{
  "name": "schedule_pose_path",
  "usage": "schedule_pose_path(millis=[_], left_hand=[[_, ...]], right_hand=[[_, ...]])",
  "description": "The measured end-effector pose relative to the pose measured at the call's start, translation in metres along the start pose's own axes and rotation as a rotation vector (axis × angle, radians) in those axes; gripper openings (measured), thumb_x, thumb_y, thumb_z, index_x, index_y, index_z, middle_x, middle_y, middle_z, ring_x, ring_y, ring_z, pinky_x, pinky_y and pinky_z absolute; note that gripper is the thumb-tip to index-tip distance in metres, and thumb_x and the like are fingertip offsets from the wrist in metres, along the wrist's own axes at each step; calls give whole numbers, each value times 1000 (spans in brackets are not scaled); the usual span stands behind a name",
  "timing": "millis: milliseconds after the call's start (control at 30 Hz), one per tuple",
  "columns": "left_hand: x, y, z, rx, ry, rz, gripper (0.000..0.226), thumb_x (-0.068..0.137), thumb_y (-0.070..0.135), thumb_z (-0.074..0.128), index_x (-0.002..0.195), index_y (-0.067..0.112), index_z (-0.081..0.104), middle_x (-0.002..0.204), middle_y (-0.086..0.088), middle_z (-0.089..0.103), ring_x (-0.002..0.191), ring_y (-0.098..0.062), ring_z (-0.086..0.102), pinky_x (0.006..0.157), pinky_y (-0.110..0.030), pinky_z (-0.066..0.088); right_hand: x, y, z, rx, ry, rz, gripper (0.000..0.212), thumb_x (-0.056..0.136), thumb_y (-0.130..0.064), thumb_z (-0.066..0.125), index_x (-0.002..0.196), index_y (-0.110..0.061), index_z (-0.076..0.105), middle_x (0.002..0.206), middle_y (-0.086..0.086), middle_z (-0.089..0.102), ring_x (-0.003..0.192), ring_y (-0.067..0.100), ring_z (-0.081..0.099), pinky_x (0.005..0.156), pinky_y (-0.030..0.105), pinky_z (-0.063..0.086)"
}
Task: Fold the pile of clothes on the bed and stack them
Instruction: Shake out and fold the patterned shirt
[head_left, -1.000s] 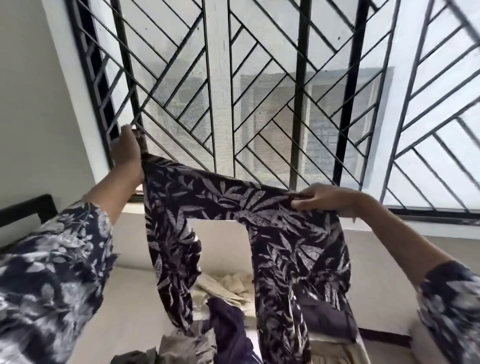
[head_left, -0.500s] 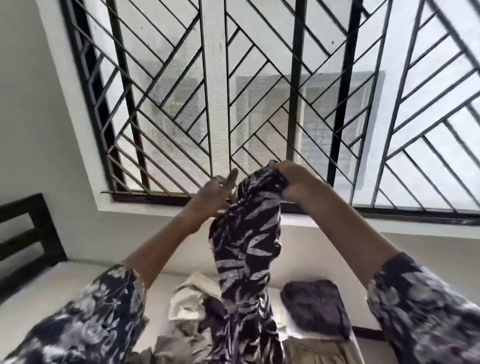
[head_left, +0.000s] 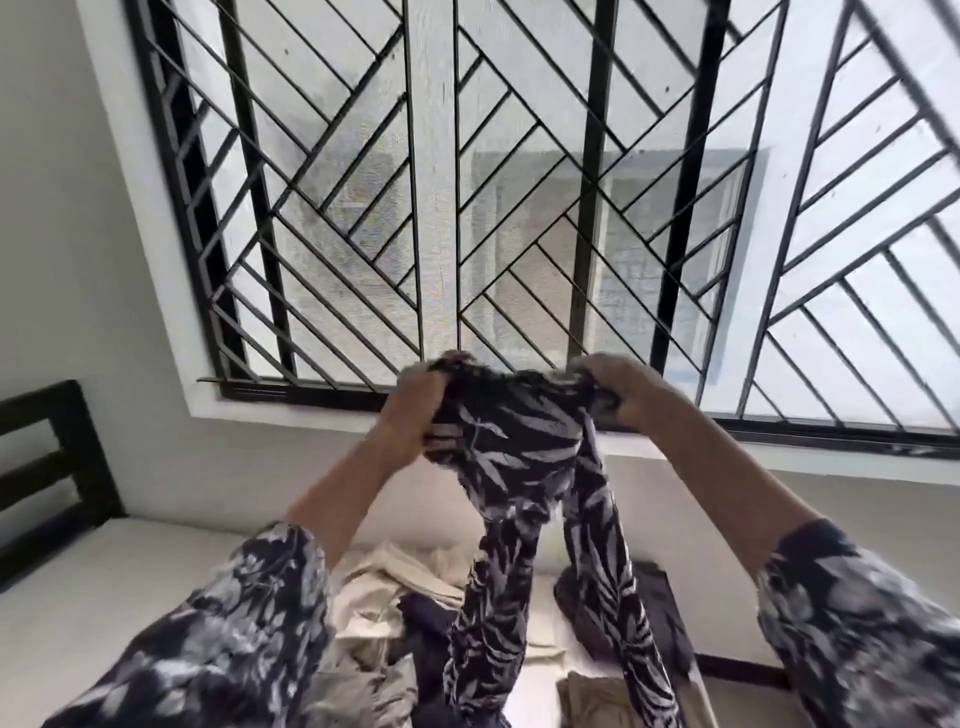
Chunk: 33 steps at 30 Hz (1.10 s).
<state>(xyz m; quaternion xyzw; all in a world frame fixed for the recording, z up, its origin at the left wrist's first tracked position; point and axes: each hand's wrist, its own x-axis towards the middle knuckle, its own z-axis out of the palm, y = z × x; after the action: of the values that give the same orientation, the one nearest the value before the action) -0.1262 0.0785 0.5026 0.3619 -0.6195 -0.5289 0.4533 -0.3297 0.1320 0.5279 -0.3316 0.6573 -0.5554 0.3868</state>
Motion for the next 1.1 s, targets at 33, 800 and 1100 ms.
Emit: schedule_pose_path(millis=[33,800,1100], left_hand=[[9,16,0,103,8,24,16,90,11,50,84,7,64,76,-14,62,68,-23,57,56,-26,42],[31,91,-17,1452,-150,323,9,85,12,44,91,9,49,113,-18,58,99,-32,56,84,-38,50],[37,98,-38,1471,-193,310,27,88,14,51,111,3,56,118,-17,59,100,-29,56,87,-35,49]], right_hand=[[-1,7,-5,-156,26,-12,30,97,-28,50,71,-14,46,54,1,45,43,11,41,37,18,37],[-35,31,64,-655,26,-712,46,94,-45,50,128,-14,47,113,10,66,97,24,63,76,29,45],[-25,22,81,-713,40,-696,18,89,-12,51,106,-14,49,85,1,61,77,21,61,60,31,49]])
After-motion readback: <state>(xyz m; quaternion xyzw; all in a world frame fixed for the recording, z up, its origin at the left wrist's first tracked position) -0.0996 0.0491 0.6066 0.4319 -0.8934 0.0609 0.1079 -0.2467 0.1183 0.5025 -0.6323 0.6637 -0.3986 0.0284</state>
